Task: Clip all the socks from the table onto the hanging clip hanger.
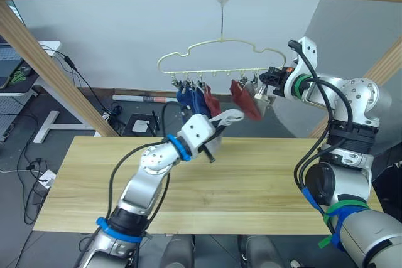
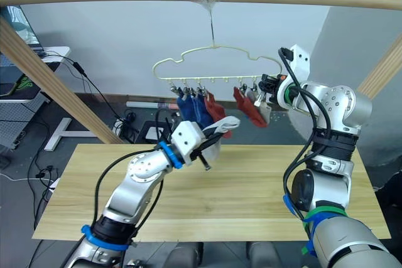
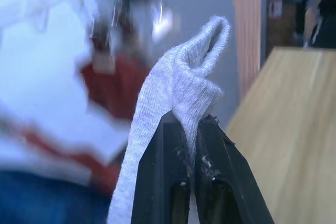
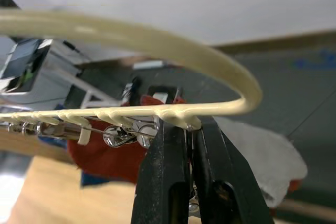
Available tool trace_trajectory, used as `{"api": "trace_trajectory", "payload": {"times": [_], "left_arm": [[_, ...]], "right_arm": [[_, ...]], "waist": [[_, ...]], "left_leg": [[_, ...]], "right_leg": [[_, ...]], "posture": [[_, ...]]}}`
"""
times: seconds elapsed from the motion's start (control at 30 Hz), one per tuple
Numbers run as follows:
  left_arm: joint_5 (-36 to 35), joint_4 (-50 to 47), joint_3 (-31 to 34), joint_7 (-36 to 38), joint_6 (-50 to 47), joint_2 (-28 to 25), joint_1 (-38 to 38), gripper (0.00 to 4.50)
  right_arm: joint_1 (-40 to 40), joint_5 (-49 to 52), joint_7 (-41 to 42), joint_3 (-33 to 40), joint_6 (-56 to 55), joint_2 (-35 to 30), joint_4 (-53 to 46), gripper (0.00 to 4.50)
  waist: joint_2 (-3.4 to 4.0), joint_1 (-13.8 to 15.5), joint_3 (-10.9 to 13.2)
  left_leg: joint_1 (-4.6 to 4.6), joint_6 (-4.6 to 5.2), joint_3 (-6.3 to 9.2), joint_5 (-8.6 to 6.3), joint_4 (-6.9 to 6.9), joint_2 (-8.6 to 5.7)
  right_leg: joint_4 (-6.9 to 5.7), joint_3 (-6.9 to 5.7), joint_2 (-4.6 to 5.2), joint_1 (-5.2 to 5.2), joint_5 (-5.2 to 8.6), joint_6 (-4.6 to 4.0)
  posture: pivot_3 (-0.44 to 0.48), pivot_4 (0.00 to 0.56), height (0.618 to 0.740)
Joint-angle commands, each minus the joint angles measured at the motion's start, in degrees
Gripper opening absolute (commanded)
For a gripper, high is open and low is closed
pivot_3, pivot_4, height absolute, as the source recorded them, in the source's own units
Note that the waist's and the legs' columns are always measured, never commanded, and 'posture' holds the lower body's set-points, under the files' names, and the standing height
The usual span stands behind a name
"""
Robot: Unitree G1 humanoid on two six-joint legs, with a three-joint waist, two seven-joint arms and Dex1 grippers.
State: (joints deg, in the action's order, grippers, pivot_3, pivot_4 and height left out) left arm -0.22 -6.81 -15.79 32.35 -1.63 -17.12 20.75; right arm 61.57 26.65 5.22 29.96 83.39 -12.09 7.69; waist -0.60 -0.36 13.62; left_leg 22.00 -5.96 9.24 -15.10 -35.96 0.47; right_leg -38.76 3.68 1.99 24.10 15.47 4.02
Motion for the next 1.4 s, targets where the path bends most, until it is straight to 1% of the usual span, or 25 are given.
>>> {"api": "trace_trajectory", "payload": {"times": [0.03, 0.17, 0.33, 0.47, 0.67, 0.8, 1.13, 1.27, 1.3, 1.33, 1.4], "left_arm": [[2.6, 2.2, -1.0, -3.2, 3.3, 2.9, 1.1, 0.03], [5.8, 7.2, -2.4, -6.1, 4.8, 6.4, 3.3, 0.03], [7.3, 10.5, -2.5, -7.4, 6.6, 8.0, 4.5, 0.03], [8.4, 14.5, -3.1, -9.1, 7.8, 10.6, 6.7, 0.03], [8.2, 17.3, -2.0, -10.7, 9.1, 13.1, 8.5, 0.03], [7.4, 18.6, -0.9, -11.9, 8.1, 14.7, 9.8, 0.03], [7.3, 22.5, -0.4, -13.3, 8.5, 17.1, 13.3, 0.03], [7.2, 22.4, -0.7, -13.0, 8.1, 17.5, 13.3, 0.03], [7.2, 22.2, -0.7, -13.0, 8.1, 17.4, 13.2, 0.0], [7.2, 22.0, -0.7, -12.9, 8.1, 17.3, 13.0, 0.0], [7.3, 21.7, -0.7, -12.8, 8.1, 17.2, 12.9, 0.0]], "right_arm": [[0.9, -0.8, -3.4, 4.3, 4.6, 0.8, -1.6, 0.0], [2.6, -2.1, -6.1, 8.9, 8.6, 3.9, -3.7, 0.0], [3.0, -1.8, -7.9, 10.4, 9.1, 5.2, -4.6, 0.0], [2.4, -0.6, -9.5, 10.7, 9.1, 6.2, -5.9, 0.0], [1.8, 0.5, -10.8, 10.5, 9.1, 6.3, -6.9, 0.0], [1.4, 1.4, -11.5, 10.5, 9.1, 6.4, -7.6, 0.0], [1.3, 3.8, -13.3, 11.2, 9.1, 6.8, -7.5, 0.0], [2.3, 4.1, -13.5, 12.6, 9.1, 6.6, -6.8, 0.0], [2.5, 4.1, -13.4, 12.7, 9.1, 6.5, -6.7, 0.58], [2.7, 4.2, -13.4, 13.0, 9.1, 6.6, -6.6, 0.85], [2.8, 4.4, -13.5, 13.3, 9.1, 6.7, -6.5, 1.58]], "waist": [[0.0, 0.0, 0.0], [0.0, 0.1, 0.0], [0.0, -0.1, 0.0], [0.0, -0.2, 0.0], [0.0, -0.7, 0.0], [0.0, -1.1, 0.0], [0.0, -1.3, 0.0], [0.0, -1.3, 0.0], [0.0, -1.3, 0.0], [0.0, -1.3, 0.0], [0.0, -1.4, 0.0]], "left_leg": [[0.01, 0.01, 0.01, 0.0, 0.02, 0.0], [0.07, 0.02, 0.02, -0.01, -0.04, -0.02], [0.04, 0.02, 0.03, -0.01, -0.06, -0.04], [0.05, 0.02, 0.03, -0.01, -0.08, -0.04], [0.05, 0.02, 0.03, -0.01, -0.05, -0.05], [0.05, 0.02, 0.04, -0.01, -0.06, -0.05], [0.06, 0.02, 0.03, -0.01, -0.06, -0.06], [0.06, 0.02, 0.04, -0.01, -0.06, -0.06], [0.06, 0.02, 0.04, -0.01, -0.06, -0.06], [0.06, 0.02, 0.03, -0.01, -0.06, -0.06], [0.06, 0.02, 0.03, -0.01, -0.06, -0.06]], "right_leg": [[-0.01, -0.03, 0.0, 0.02, 0.0, -0.01], [-0.02, -0.05, 0.04, 0.01, 0.0, 0.0], [-0.07, -0.06, 0.04, 0.01, -0.01, 0.02], [-0.07, -0.06, 0.05, 0.01, -0.01, 0.02], [-0.06, -0.06, 0.05, 0.01, -0.01, 0.02], [-0.07, -0.06, 0.06, 0.0, -0.01, 0.02], [-0.07, -0.06, 0.05, 0.01, -0.01, 0.03], [-0.08, -0.06, 0.05, 0.01, -0.01, 0.03], [-0.08, -0.06, 0.05, 0.0, -0.01, 0.03], [-0.07, -0.06, 0.05, 0.01, -0.01, 0.03], [-0.08, -0.06, 0.05, 0.01, -0.01, 0.03]], "posture": [[0.041, 0.234, 0.74], [0.033, 0.233, 0.74], [0.029, 0.235, 0.74], [0.02, 0.233, 0.74], [0.013, 0.23, 0.74], [0.007, 0.226, 0.74], [0.009, 0.224, 0.74], [0.005, 0.226, 0.74], [0.005, 0.226, 0.74], [0.005, 0.226, 0.74], [0.005, 0.226, 0.74]]}}
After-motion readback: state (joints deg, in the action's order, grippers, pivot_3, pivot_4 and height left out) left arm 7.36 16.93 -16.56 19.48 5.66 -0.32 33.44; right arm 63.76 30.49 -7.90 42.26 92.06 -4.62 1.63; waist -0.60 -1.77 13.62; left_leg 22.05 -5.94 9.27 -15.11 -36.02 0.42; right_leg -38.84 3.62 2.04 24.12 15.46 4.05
